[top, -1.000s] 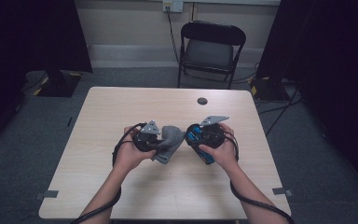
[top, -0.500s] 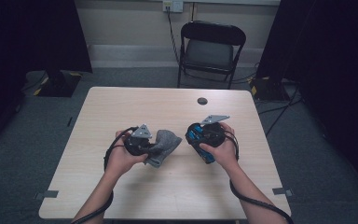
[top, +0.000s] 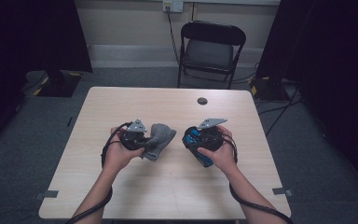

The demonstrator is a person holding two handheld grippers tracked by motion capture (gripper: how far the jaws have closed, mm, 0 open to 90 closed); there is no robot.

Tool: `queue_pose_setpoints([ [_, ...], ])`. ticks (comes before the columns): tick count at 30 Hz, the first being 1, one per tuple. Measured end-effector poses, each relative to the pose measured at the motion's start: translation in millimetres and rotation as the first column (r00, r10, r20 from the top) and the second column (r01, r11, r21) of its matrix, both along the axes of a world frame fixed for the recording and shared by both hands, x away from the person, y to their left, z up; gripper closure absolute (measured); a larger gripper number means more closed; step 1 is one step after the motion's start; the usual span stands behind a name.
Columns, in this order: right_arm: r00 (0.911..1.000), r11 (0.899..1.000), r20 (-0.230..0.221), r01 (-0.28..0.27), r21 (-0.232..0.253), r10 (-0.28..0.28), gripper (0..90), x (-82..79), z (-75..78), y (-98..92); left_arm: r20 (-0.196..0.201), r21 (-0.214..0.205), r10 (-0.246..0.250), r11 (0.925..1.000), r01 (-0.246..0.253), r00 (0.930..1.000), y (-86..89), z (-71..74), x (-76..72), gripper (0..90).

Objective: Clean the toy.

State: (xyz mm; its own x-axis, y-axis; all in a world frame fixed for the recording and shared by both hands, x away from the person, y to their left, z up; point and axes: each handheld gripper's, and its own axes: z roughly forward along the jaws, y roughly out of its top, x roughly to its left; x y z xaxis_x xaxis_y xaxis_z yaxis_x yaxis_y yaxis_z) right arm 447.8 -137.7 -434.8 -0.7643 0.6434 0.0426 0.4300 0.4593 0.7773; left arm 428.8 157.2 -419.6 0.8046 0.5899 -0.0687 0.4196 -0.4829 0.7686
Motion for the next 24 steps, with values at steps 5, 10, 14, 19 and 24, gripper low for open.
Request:
queue_pose_setpoints([
  [5, 0.9999, 1.000, -0.001, -0.017, 0.007, 0.017, 25.5, -4.1, -0.7, 2.9, 0.002, 0.002, 0.021, 0.9998, -0.021, 0.9998, -2.8, 4.3, 8.1, 74.4],
  [10, 0.9994, 0.999, -0.001, -0.033, 0.012, 0.033, 25.5, -7.4, -1.3, 6.1, 0.015, -0.006, 0.024, 0.9997, -0.024, 0.9996, -10.6, 9.2, 13.7, 74.4],
  [14, 0.9989, 0.999, -0.002, -0.047, 0.013, 0.047, 25.5, -9.3, -2.4, 9.1, 0.023, -0.004, 0.019, 0.9998, -0.019, 0.9996, -20.0, 13.5, 17.7, 74.4],
  [19, 0.9980, 0.998, -0.003, -0.063, 0.013, 0.063, 25.5, -11.5, -2.9, 12.3, 0.028, 0.002, 0.000, 1.0000, 0.000, 0.9996, -32.0, 18.0, 22.4, 74.4],
  [24, 0.9968, 0.997, -0.001, -0.080, 0.009, 0.080, 25.5, -13.2, -0.8, 15.5, 0.033, -0.001, -0.030, 0.9996, 0.030, 0.9990, -42.9, 20.9, 23.6, 74.3],
])
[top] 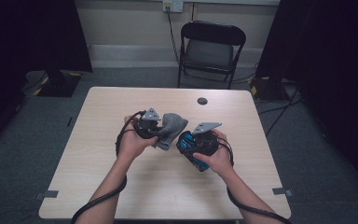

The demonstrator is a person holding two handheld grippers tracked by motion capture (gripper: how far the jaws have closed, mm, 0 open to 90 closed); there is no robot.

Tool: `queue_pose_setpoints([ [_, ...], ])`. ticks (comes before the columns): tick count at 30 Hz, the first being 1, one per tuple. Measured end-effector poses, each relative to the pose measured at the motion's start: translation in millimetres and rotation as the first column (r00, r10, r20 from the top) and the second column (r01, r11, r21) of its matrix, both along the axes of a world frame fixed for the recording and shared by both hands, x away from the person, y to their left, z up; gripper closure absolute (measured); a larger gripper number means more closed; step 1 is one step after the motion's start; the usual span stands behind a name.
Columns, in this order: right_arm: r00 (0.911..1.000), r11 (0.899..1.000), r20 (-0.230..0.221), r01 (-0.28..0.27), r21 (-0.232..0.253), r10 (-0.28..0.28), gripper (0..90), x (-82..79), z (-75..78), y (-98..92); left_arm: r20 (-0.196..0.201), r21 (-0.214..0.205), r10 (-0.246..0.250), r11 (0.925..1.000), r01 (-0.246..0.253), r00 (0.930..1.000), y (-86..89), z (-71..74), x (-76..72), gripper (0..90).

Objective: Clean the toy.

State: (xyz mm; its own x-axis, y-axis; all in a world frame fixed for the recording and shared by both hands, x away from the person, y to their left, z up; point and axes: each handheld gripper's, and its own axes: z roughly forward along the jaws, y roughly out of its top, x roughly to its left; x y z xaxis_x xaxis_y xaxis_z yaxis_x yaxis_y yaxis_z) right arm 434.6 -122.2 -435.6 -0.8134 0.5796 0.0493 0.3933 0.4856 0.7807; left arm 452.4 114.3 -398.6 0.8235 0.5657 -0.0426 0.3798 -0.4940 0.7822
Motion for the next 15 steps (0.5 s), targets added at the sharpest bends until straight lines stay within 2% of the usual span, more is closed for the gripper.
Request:
queue_pose_setpoints([
  [8, 1.0000, 1.000, 0.009, 0.001, -0.003, -0.001, 25.5, -0.3, 2.1, 1.1, -0.015, -0.004, -0.039, 0.9992, 0.039, 0.9991, -10.2, -3.1, -2.0, 74.4],
  [15, 1.0000, 1.000, 0.009, 0.001, -0.006, 0.000, 25.5, 0.4, 3.1, 0.3, -0.017, -0.012, -0.045, 0.9989, 0.045, 0.9988, -10.3, -4.7, -3.1, 74.4],
])
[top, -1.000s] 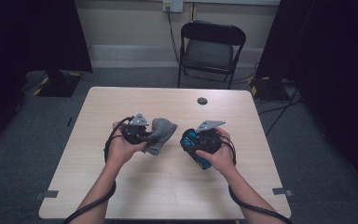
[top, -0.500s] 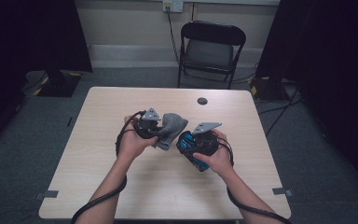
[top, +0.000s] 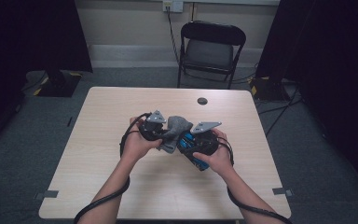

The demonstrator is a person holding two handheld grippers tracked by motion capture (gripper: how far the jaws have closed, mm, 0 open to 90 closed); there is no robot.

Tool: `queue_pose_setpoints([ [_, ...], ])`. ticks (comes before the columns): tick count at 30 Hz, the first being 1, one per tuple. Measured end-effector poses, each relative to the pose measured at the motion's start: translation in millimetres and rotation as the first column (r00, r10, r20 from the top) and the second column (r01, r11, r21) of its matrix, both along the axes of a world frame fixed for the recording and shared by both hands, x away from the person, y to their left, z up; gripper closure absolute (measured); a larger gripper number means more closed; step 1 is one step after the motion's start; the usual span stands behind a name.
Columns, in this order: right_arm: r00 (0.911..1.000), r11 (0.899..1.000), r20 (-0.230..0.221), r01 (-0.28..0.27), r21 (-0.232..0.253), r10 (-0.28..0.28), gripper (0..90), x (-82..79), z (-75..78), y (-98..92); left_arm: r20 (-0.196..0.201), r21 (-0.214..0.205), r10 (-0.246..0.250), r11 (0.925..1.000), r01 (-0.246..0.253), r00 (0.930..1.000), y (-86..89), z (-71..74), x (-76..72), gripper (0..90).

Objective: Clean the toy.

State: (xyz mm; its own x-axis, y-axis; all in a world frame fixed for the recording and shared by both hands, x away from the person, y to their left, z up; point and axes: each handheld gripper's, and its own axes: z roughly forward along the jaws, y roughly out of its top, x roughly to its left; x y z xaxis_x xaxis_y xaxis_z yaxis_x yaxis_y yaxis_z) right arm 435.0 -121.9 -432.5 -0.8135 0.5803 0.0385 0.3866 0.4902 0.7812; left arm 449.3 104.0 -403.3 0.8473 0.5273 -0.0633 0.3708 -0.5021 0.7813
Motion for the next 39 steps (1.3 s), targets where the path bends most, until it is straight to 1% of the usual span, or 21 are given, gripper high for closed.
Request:
queue_pose_setpoints([
  [11, 1.0000, 1.000, 0.003, 0.005, -0.006, -0.005, 25.5, 1.8, 1.2, 0.3, -0.002, 0.002, -0.004, 1.0000, 0.004, 1.0000, 3.2, -1.6, -2.3, 74.4],
  [29, 0.9984, 0.998, -0.004, 0.057, 0.005, -0.057, 25.5, 9.4, 4.1, -10.8, -0.013, 0.012, -0.015, 0.9998, 0.015, 0.9998, 8.1, -6.7, -10.3, 74.5],
  [39, 0.9976, 0.998, -0.009, 0.068, 0.001, -0.068, 25.5, 11.8, 4.3, -13.6, -0.016, 0.014, -0.019, 0.9997, 0.019, 0.9997, 12.1, -10.8, -16.2, 74.5],
])
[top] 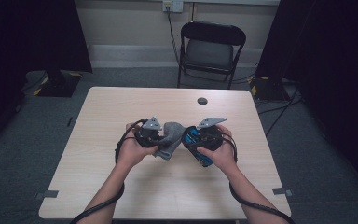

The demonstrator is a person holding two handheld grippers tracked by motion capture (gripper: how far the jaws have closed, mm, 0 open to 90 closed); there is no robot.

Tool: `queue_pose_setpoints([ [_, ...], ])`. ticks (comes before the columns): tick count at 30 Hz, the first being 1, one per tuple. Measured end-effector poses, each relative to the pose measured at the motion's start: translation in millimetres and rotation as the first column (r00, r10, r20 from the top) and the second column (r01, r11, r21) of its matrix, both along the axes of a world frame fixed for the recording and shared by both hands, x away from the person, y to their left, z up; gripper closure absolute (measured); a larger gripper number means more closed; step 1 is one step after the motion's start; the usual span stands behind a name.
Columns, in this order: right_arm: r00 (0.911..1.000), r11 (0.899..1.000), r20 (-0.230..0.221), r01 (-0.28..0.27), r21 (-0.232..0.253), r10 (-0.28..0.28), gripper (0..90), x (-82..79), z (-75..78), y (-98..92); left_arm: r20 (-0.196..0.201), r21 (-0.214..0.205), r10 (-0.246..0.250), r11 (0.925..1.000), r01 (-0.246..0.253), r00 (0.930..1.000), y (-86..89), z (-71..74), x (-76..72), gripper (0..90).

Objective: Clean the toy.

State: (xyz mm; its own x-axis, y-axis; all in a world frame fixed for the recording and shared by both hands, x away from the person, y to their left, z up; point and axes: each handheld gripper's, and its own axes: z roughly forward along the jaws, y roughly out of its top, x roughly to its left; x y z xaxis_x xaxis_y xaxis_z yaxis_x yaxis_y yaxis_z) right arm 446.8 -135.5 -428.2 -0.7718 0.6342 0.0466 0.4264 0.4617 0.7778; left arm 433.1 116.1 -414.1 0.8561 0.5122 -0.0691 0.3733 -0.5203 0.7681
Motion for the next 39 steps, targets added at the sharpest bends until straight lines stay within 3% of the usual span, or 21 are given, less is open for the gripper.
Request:
queue_pose_setpoints([
  [13, 0.9996, 1.000, -0.004, 0.027, -0.008, -0.027, 25.5, 3.9, -1.3, -3.1, -0.006, -0.011, -0.004, 0.9999, 0.004, 1.0000, 6.2, -4.6, -8.2, 74.4],
  [28, 0.9974, 0.997, -0.013, 0.071, 0.001, -0.071, 25.5, 10.4, -0.5, -11.1, -0.015, 0.010, -0.019, 0.9998, 0.019, 0.9997, 14.5, -13.0, -18.8, 74.4],
  [34, 0.9975, 0.998, -0.011, 0.069, 0.010, -0.069, 25.5, 9.0, 2.9, -15.0, -0.005, 0.032, 0.032, 0.9990, -0.032, 0.9995, 23.2, -14.2, -17.7, 74.2],
  [39, 0.9983, 0.998, 0.002, 0.058, 0.018, -0.058, 25.5, 6.2, 8.7, -10.0, 0.018, 0.015, 0.086, 0.9961, -0.086, 0.9961, 22.6, -11.4, -11.5, 74.0],
])
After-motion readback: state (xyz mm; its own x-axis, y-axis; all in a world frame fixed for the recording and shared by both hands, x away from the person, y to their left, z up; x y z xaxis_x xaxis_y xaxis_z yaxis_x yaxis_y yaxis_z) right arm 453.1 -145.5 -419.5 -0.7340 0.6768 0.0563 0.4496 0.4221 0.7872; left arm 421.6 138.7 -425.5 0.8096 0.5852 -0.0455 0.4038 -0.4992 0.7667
